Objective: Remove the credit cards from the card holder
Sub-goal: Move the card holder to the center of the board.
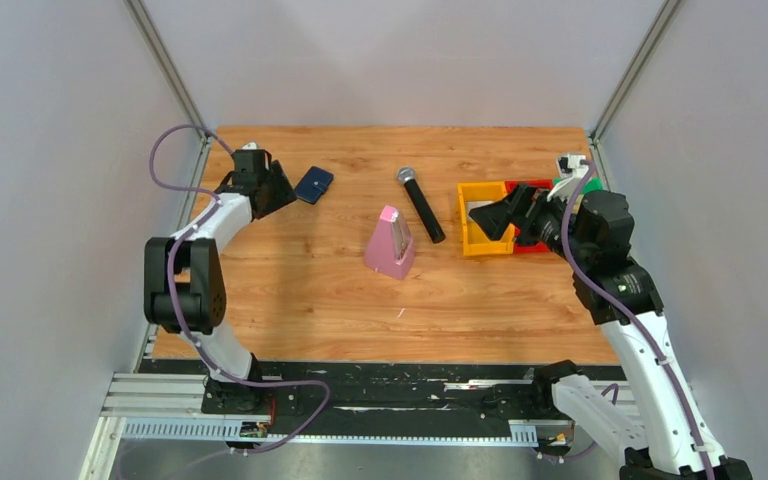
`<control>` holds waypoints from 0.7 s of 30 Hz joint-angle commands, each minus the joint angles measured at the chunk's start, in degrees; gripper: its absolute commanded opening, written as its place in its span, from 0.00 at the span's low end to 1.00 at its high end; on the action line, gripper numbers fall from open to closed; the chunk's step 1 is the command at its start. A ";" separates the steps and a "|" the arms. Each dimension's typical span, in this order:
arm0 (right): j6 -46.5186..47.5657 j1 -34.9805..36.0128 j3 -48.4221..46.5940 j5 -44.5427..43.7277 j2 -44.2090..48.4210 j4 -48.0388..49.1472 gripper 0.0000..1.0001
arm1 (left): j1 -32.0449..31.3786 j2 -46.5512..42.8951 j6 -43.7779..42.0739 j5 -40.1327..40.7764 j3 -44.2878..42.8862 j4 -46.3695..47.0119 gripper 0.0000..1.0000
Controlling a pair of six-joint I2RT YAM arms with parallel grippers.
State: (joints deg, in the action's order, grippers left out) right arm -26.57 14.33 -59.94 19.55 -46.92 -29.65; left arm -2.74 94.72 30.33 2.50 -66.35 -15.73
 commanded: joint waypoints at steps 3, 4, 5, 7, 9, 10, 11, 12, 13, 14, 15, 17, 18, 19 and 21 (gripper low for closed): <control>-1.54 -0.03 -0.88 3.10 -1.09 3.62 0.97 | 1.94 8.68 8.45 -5.82 -3.97 11.13 0.67; -1.63 -0.07 -0.80 3.13 -1.20 3.68 0.97 | 2.19 10.59 8.93 -6.82 -4.19 12.82 0.66; -1.64 -0.08 -0.60 3.05 -1.27 3.85 0.97 | 2.45 11.72 9.72 -7.48 -4.86 13.57 0.66; -1.65 -0.09 -0.37 2.75 -1.40 3.99 0.97 | 2.55 15.95 10.78 -9.50 -6.33 15.21 0.64; -1.73 -0.08 -0.27 2.44 -1.69 4.08 0.98 | 2.57 17.87 11.59 -11.06 -7.81 15.35 0.64; -1.73 -0.09 -0.26 2.42 -1.86 4.16 0.97 | 2.57 19.34 11.86 -11.61 -8.09 15.37 0.63; -1.81 -0.04 -0.33 2.42 -2.06 4.18 0.97 | 2.57 20.39 12.52 -11.76 -8.29 17.09 0.63; -1.71 -0.08 -0.35 2.42 -2.22 4.21 0.97 | 2.57 20.89 12.89 -11.98 -8.28 17.81 0.64; -1.73 -0.09 -0.35 2.42 -2.40 4.20 0.97 | 2.57 21.75 13.55 -12.36 -8.30 18.91 0.64; -1.73 -0.09 -0.35 2.36 -2.59 4.20 0.97 | 2.57 22.14 13.85 -12.58 -8.33 19.38 0.63; -1.65 -0.09 -0.35 2.35 -2.71 4.19 0.97 | 2.57 22.87 14.40 -12.80 -8.40 20.18 0.64; -1.71 -0.06 -0.35 2.35 -2.89 4.21 0.97 | 2.57 23.89 15.09 -13.01 -8.56 21.16 0.63; -1.73 -0.06 -0.35 2.34 -2.91 4.24 0.97 | 2.57 24.26 15.32 -13.07 -8.76 21.34 0.62; -1.81 -0.09 -0.35 2.34 -2.98 4.18 0.97 | 2.57 24.94 15.56 -13.30 -8.91 21.66 0.62; -1.91 -0.06 -0.43 2.34 -2.98 4.10 0.97 | 2.57 25.71 15.81 -13.95 -9.32 21.96 0.59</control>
State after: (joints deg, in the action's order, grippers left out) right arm -27.49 14.33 -59.94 21.56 -50.02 -28.36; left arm -0.60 117.86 44.16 -10.15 -73.93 3.75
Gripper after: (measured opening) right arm 0.970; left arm 0.606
